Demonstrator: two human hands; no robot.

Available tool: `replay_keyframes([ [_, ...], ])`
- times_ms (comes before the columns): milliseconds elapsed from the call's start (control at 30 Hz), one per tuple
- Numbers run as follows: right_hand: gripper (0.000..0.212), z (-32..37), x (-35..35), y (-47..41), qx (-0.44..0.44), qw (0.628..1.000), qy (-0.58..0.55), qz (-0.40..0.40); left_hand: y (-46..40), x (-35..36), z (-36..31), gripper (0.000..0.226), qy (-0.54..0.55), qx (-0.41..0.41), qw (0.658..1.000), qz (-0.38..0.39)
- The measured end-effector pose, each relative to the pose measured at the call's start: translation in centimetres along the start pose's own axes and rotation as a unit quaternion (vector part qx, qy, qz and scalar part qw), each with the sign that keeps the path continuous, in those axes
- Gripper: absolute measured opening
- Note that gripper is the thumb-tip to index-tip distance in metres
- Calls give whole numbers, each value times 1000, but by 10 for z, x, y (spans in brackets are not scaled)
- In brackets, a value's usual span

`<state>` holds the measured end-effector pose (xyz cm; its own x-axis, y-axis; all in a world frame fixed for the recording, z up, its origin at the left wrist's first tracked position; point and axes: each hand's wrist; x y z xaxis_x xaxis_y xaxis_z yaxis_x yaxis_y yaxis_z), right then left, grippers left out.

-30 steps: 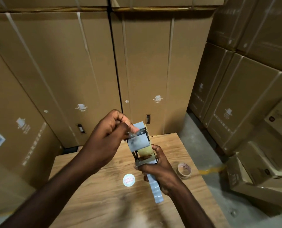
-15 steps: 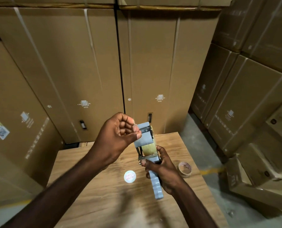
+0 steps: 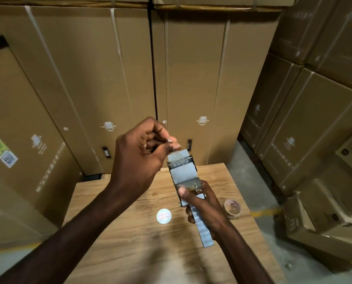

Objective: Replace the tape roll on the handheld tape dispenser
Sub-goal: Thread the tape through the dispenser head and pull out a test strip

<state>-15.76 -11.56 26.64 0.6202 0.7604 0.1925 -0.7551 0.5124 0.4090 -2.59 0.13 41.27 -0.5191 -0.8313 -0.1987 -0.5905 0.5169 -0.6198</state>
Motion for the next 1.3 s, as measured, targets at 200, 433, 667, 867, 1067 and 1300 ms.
replay_keyframes([
  [200,53,6,8,-3,-30,999,-8,-12,-5,-6,-3,27,13,8,1000,-5],
  [433,59,10,7,-6,-32,999,7,-43,1,-7,-2,30,57,-6,998,-7],
  [667,81,-7,6,-14,-82,992,22,-90,-3,-16,13,33,69,-41,997,-5],
  [867,58,-7,2,-16,-30,993,6,-113,-3,-28,49,33,129,-114,985,-2],
  [1067,30,-28,-9,-16,96,993,-60,-33,11,-17,75,29,191,-163,968,-17],
  [1300,72,-56,-13,-28,-44,985,-159,-53,12,-35,108,50,210,-243,946,-30],
])
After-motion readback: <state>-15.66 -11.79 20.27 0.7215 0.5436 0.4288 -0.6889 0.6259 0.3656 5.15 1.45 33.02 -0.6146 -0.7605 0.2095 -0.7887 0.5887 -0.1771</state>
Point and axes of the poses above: each hand's wrist, its own y-axis away from the middle knuckle, its own x-axis out of the palm, z = x × y, and after that the axes turned 8 degrees about x, right-handed
